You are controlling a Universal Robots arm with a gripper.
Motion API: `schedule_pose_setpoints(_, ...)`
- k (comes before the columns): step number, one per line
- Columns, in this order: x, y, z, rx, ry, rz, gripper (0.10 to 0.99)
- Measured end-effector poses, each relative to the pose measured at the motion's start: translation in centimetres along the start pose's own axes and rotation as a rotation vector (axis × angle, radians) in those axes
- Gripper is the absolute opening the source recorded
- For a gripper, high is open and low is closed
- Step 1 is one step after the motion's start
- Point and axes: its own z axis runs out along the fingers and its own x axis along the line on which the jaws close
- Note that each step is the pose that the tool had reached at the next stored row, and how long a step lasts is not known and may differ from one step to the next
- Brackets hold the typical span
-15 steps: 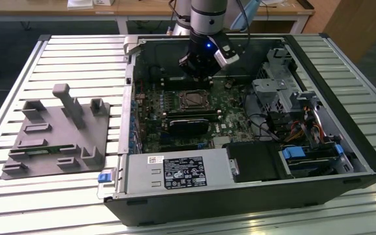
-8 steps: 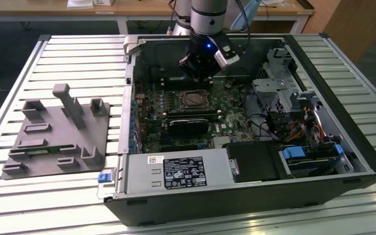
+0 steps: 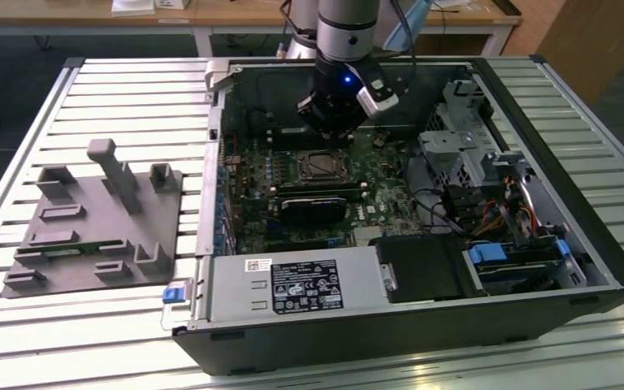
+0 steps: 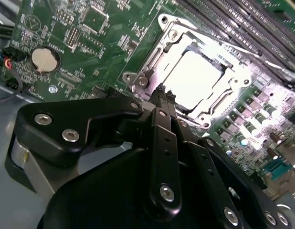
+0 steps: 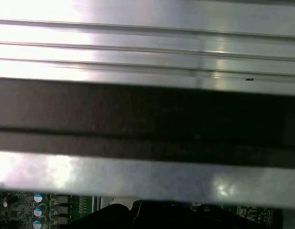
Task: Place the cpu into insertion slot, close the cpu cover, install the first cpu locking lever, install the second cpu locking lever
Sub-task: 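Install the second cpu locking lever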
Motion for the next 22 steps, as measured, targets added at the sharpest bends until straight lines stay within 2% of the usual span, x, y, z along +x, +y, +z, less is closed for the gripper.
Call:
schedule_pose_setpoints(3, 0.01, -0.36, 0.01, 0.000, 0.0000, 0.000, 0.114)
schedule_pose_setpoints(7, 0.05, -1.22, 0.04, 0.000, 0.0001, 0.000, 0.114)
schedule_pose_setpoints(9, 0.06, -1.58, 0.05, -0.005, -0.0002, 0.000, 0.114)
schedule_pose_setpoints(12, 0.07, -1.75, 0.01, -0.008, -0.0002, 0.000, 0.114)
schedule_pose_setpoints(15, 0.11, -1.83, -0.53, -0.015, -0.0006, 0.000, 0.114)
schedule_pose_setpoints(20, 0.11, -1.93, -2.30, -0.016, -0.0004, 0.000, 0.114)
schedule_pose_setpoints(22, 0.11, -2.04, -2.36, -0.020, -0.0008, 0.000, 0.114)
